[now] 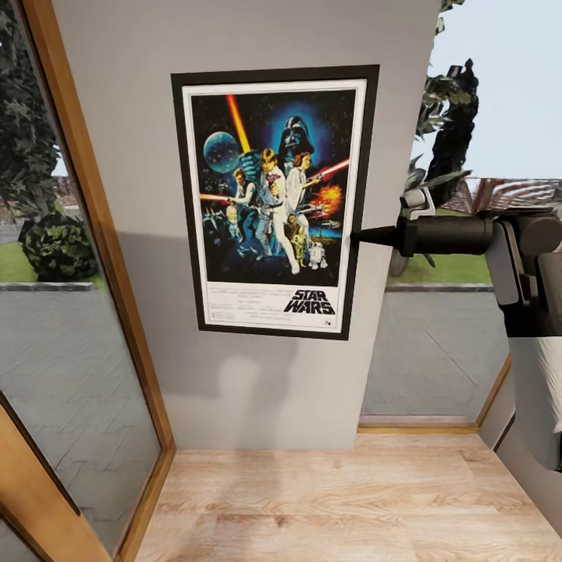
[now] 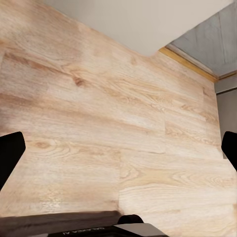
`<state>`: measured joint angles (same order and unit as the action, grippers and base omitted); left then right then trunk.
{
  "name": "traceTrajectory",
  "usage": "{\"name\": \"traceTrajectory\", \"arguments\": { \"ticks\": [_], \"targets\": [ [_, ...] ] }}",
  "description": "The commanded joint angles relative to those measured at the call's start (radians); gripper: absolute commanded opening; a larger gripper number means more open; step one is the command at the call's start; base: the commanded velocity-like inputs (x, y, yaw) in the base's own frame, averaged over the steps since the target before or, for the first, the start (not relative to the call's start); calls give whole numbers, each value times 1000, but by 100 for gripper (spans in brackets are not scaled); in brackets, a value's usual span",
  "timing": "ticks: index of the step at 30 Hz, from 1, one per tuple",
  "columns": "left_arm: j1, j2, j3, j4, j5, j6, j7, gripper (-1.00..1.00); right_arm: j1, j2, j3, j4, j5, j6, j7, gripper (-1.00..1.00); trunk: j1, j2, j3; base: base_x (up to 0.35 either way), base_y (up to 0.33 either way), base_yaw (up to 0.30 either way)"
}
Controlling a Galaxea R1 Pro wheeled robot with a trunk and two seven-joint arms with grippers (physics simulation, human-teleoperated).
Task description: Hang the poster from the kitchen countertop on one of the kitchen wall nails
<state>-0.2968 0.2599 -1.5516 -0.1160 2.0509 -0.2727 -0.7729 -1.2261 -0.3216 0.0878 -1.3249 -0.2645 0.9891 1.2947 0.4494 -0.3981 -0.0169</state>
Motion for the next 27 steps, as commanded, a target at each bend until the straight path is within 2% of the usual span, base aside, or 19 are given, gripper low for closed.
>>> {"name": "traceTrajectory", "arguments": {
  "ticks": [1,13,27],
  "targets": [
    [-1,1,-8,-2,8,-5,0,100,-1,-1,1,1,-4,6,1,-100,1,-2,-2,2,0,0],
    [-1,1,-8,-2,8,-5,0,100,-2,0,1,-6,-5,6,1,-100,1,-2,-2,18,0,0],
    [-1,1,-8,-2,8,-5,0,100,-14,7,1,-8,-5,6,1,-100,1,-2,-2,315,0,0]
  ]
}}
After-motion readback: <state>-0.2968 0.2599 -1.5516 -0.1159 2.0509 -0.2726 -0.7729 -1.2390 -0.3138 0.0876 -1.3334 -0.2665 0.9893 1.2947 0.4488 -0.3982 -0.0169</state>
